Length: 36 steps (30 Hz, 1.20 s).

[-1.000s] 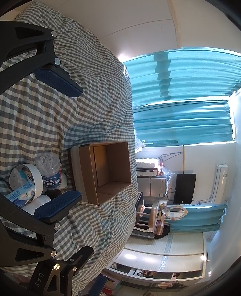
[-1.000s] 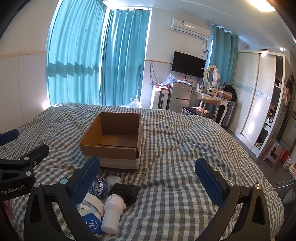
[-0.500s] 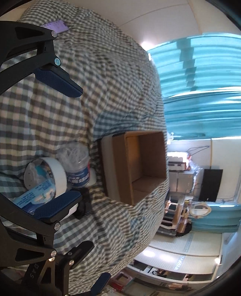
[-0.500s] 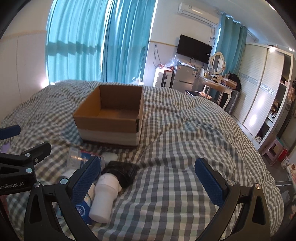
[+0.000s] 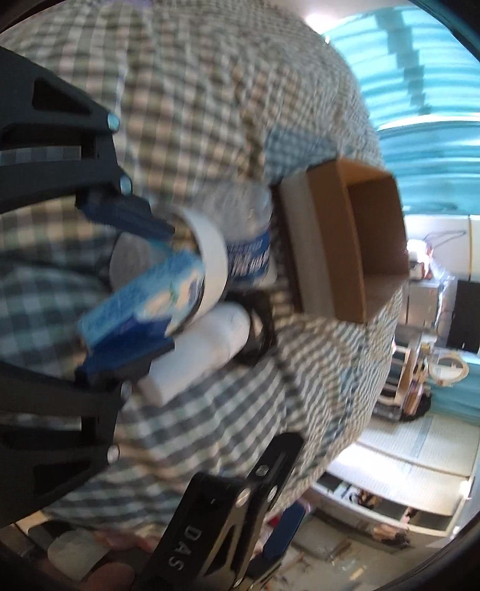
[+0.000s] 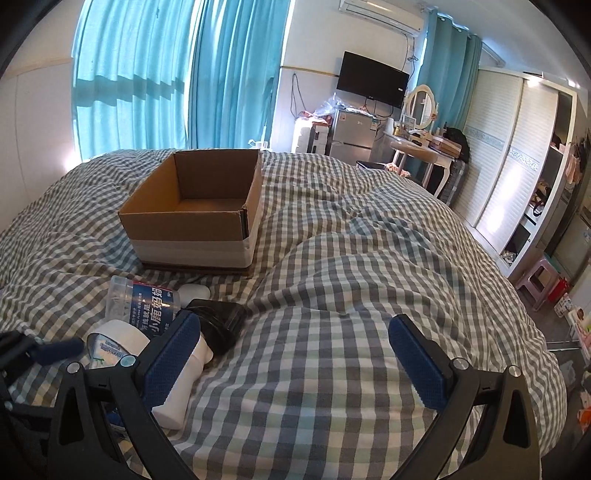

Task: Organize objects
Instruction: 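Grasp the blue-and-white tissue pack with the left gripper, then lift the tissue pack with the left gripper while the right gripper grasps the white bottle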

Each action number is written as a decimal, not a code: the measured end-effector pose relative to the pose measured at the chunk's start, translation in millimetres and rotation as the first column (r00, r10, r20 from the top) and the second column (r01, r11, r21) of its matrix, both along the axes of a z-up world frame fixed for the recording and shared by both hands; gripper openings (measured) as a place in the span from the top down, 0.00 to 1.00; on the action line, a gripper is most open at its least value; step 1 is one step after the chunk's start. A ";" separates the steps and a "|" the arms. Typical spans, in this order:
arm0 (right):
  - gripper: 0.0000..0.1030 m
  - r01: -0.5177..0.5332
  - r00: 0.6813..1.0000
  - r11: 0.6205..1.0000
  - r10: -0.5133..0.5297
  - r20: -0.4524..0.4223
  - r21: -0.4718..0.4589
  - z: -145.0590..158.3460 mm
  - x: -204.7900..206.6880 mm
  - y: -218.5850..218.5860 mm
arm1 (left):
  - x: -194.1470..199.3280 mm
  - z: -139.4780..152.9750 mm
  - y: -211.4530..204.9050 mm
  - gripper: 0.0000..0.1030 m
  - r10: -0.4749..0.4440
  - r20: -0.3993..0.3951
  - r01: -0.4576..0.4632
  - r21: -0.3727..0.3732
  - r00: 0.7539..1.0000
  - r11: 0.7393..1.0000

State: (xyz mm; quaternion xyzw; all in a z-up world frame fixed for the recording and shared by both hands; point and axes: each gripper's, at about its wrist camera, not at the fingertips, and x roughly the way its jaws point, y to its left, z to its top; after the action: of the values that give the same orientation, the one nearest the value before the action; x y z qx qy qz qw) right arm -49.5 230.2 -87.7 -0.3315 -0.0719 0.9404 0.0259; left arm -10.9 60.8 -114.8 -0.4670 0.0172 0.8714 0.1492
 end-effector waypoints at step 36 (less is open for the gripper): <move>0.21 -0.140 0.955 0.989 0.122 0.271 0.049 -68.8 -31.4 -66.8 | -4.6 42.2 -83.9 0.77 0.206 -0.212 -0.222 -0.053 0.955 0.974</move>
State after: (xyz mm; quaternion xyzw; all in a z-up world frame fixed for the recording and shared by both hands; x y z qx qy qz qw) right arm -80.9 163.3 -156.5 -0.4488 -0.1285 0.8837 -0.0351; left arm -15.5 -23.1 -72.6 -0.3792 0.0149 0.9246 0.0336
